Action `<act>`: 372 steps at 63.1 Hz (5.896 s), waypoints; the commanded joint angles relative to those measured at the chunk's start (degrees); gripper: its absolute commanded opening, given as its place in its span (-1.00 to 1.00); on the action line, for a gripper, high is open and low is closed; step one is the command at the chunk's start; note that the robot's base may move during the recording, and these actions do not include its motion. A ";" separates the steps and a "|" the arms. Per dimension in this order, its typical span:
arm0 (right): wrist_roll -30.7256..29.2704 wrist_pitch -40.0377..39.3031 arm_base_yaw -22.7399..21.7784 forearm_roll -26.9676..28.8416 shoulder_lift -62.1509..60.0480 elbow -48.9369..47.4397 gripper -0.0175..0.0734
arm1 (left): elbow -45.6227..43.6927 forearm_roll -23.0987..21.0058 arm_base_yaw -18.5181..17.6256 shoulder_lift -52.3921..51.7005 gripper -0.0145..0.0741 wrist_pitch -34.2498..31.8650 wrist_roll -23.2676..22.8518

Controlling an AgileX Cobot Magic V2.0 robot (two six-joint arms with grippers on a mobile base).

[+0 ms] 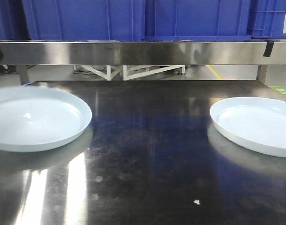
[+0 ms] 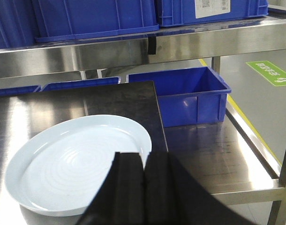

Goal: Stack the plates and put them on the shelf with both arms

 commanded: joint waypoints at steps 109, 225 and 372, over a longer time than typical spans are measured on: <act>-0.08 -3.63 -0.22 -0.30 -1.26 -0.91 -0.51 | -6.69 -8.02 -33.42 5.53 0.23 2.95 7.76; -0.10 34.63 -0.22 1.46 29.48 -50.28 -0.51 | 38.93 41.18 -33.42 -69.47 -0.48 -21.92 -28.48; -12.09 40.05 -0.22 0.73 89.83 -67.22 -0.49 | 38.93 41.18 -33.42 -69.47 -0.48 -21.92 -28.48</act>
